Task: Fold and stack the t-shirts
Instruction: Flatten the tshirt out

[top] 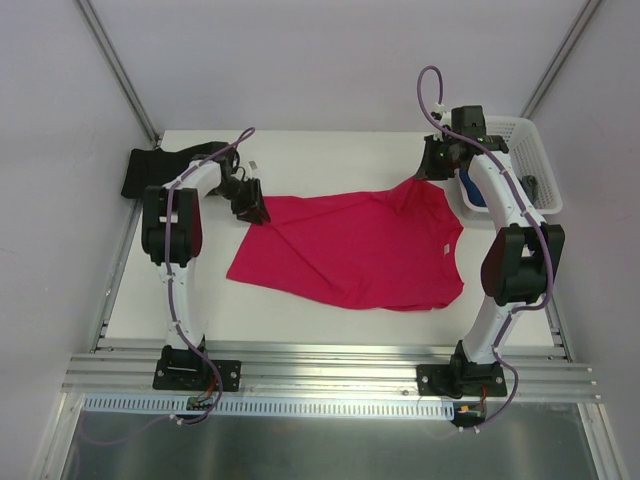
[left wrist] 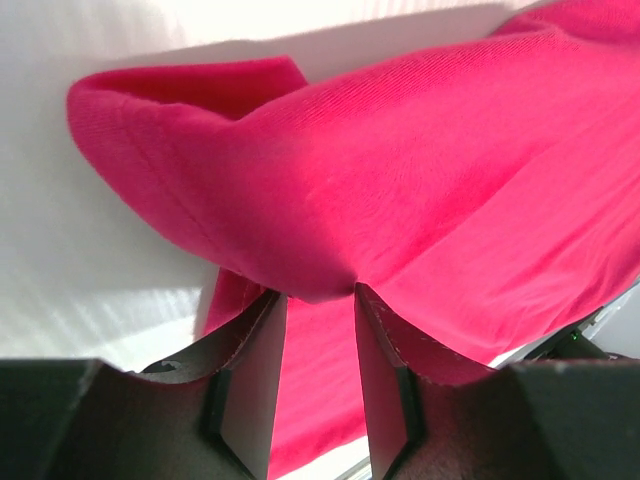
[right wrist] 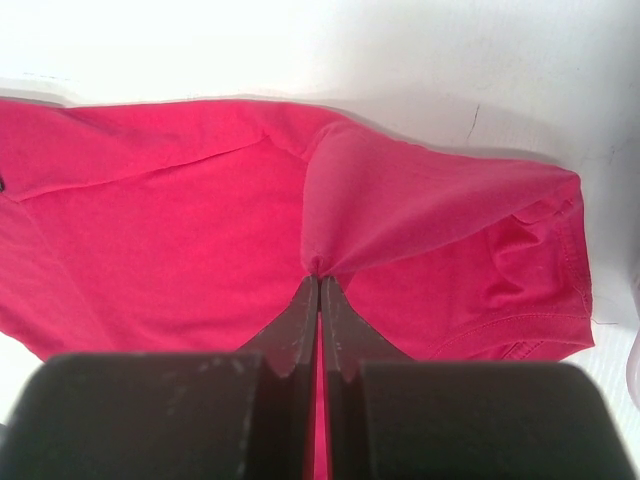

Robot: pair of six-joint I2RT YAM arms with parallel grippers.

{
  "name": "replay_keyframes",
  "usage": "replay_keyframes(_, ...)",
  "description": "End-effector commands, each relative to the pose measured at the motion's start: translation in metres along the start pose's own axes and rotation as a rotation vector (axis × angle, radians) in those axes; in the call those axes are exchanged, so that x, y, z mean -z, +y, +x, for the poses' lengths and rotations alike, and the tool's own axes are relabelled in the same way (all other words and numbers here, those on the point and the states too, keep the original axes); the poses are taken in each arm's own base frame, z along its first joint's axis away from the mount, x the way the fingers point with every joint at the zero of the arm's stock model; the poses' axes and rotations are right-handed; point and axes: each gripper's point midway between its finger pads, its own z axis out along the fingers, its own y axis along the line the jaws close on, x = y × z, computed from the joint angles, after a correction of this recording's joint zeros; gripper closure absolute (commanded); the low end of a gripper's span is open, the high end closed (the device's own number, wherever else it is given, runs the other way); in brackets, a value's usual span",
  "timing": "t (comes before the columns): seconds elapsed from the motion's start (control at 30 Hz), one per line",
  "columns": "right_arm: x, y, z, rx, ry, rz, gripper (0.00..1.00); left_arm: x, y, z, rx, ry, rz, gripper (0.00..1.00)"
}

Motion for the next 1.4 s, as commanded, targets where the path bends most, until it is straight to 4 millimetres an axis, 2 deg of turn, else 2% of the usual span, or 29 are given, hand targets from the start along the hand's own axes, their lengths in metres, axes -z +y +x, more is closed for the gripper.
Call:
replay_keyframes(0.0,0.010,0.007,-0.020,0.012,-0.063,-0.014,0.99,0.023,0.001,0.002,-0.019,-0.035,-0.029,0.66)
replay_keyframes(0.33,0.007,0.008,-0.022,0.002,-0.065,-0.024,0.99,0.026,0.009,0.012,-0.014,-0.024,-0.059,0.65)
replay_keyframes(0.5,0.007,0.009,-0.024,0.005,-0.071,-0.021,0.99,0.042,0.013,0.014,-0.003,-0.051,-0.075,0.65)
replay_keyframes(0.63,0.002,0.007,-0.023,0.001,-0.067,-0.021,0.99,0.033,0.020,0.020,0.014,-0.025,-0.078,0.65)
replay_keyframes(0.83,0.001,0.007,-0.027,0.000,-0.069,-0.019,0.99,0.030,0.018,0.004,-0.003,-0.043,-0.077,0.65)
replay_keyframes(1.1,0.002,0.006,-0.022,0.005,-0.061,-0.012,0.99,0.026,0.020,0.002,0.005,-0.037,-0.076,0.65)
replay_keyframes(1.37,-0.001,0.007,-0.026,0.008,-0.066,-0.012,0.99,0.020,0.019,-0.003,-0.002,-0.036,-0.074,0.65)
